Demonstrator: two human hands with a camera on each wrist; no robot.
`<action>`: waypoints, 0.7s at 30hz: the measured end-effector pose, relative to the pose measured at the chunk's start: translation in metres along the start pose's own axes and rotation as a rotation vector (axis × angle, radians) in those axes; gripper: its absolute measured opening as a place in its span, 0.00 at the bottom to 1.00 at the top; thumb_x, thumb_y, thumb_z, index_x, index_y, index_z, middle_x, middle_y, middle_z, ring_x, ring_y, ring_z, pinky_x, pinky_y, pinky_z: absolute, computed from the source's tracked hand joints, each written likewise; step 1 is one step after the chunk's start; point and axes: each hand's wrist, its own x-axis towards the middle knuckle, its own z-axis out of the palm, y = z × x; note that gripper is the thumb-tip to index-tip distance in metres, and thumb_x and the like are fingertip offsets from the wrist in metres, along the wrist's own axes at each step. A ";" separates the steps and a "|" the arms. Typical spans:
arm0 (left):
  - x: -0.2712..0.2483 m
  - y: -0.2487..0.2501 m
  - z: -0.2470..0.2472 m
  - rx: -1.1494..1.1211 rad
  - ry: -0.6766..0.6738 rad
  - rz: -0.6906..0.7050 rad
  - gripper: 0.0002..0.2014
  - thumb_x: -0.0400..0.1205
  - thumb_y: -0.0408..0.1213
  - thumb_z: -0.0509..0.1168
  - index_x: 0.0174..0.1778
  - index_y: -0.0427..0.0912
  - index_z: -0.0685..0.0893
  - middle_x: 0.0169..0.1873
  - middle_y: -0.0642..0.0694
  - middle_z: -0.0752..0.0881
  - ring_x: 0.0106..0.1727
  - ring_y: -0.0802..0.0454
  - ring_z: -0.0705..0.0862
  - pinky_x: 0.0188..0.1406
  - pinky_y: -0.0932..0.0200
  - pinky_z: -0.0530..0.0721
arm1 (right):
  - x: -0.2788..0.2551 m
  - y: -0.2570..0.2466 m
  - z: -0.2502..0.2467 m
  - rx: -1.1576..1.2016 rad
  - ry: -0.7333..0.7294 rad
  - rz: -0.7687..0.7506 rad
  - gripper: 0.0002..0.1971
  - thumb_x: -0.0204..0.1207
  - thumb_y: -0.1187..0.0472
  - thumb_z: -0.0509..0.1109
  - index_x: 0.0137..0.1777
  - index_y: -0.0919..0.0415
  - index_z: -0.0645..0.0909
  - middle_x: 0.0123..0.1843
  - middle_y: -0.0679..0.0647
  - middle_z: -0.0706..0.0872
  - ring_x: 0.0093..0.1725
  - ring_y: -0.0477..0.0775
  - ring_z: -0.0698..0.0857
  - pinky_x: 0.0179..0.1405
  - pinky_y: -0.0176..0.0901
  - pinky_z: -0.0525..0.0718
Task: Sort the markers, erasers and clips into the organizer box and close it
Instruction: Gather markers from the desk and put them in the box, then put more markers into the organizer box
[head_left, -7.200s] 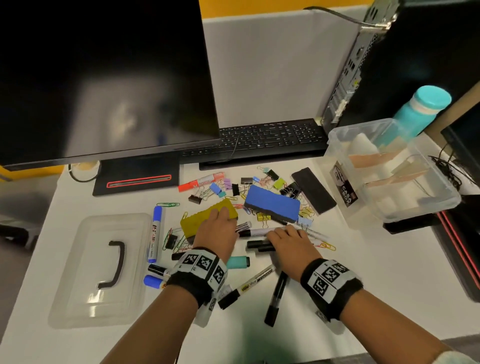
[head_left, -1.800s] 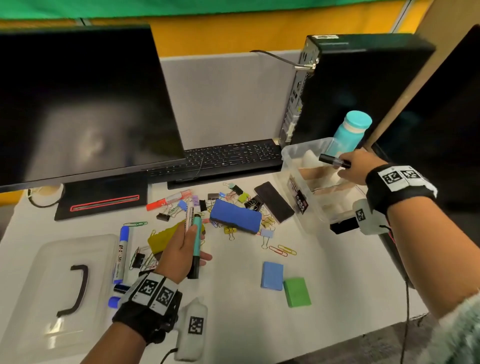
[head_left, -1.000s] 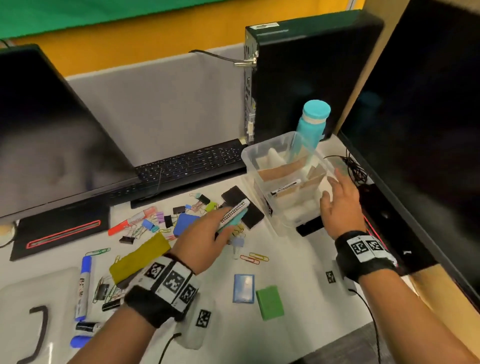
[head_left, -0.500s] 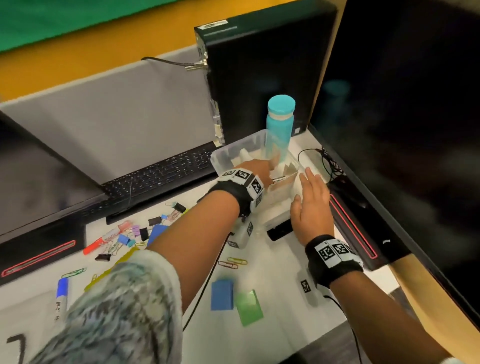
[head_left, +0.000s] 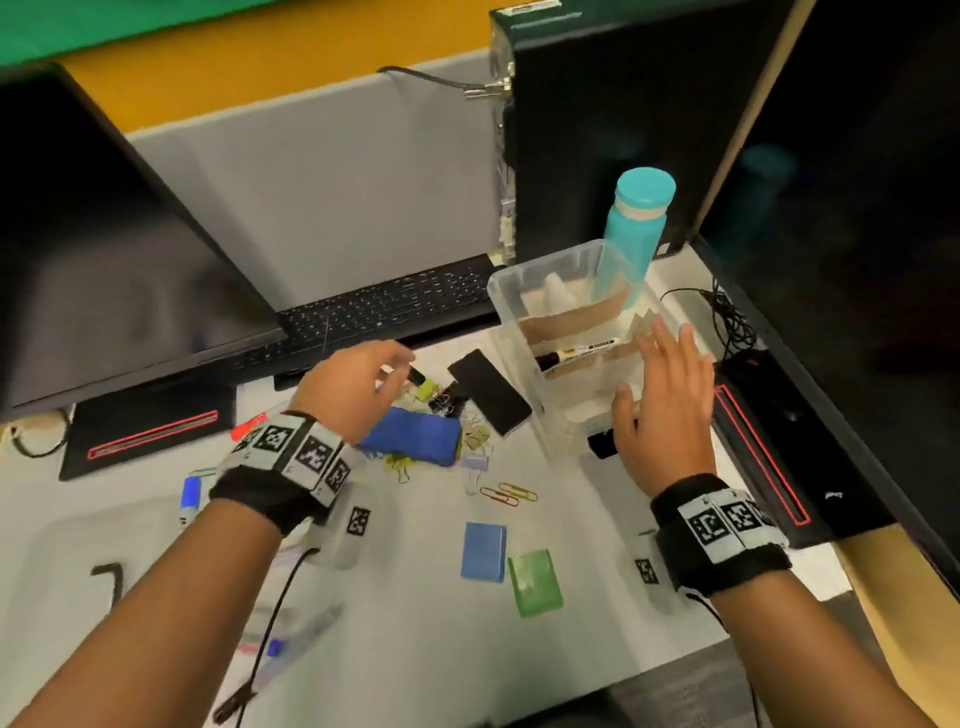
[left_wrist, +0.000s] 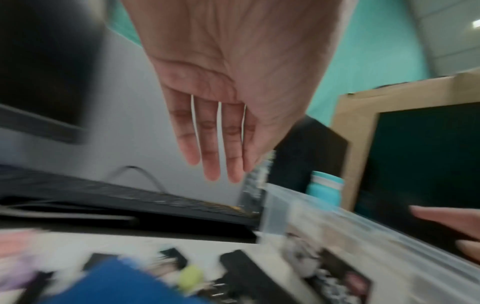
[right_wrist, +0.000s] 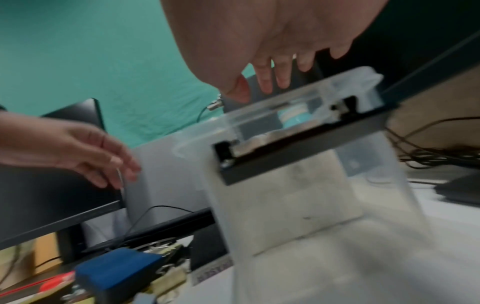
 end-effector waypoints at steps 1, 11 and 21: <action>-0.013 -0.026 -0.005 -0.013 0.008 -0.083 0.11 0.84 0.41 0.59 0.59 0.53 0.82 0.55 0.54 0.87 0.45 0.56 0.83 0.50 0.55 0.83 | -0.005 -0.011 -0.001 0.032 -0.006 -0.046 0.25 0.79 0.61 0.59 0.77 0.60 0.66 0.83 0.57 0.61 0.85 0.58 0.50 0.83 0.61 0.48; -0.171 -0.180 0.006 -0.172 0.031 -0.388 0.08 0.82 0.36 0.63 0.53 0.46 0.86 0.50 0.45 0.89 0.46 0.47 0.87 0.52 0.53 0.84 | -0.081 -0.138 0.074 0.172 -0.384 -0.706 0.16 0.76 0.58 0.56 0.53 0.57 0.84 0.59 0.53 0.85 0.64 0.56 0.79 0.62 0.49 0.81; -0.232 -0.218 0.049 -0.076 -0.130 -0.166 0.13 0.76 0.46 0.71 0.55 0.52 0.81 0.53 0.55 0.80 0.52 0.59 0.74 0.57 0.55 0.81 | -0.157 -0.221 0.149 -0.037 -0.856 -1.195 0.14 0.58 0.53 0.78 0.44 0.53 0.82 0.43 0.48 0.84 0.39 0.50 0.83 0.26 0.37 0.81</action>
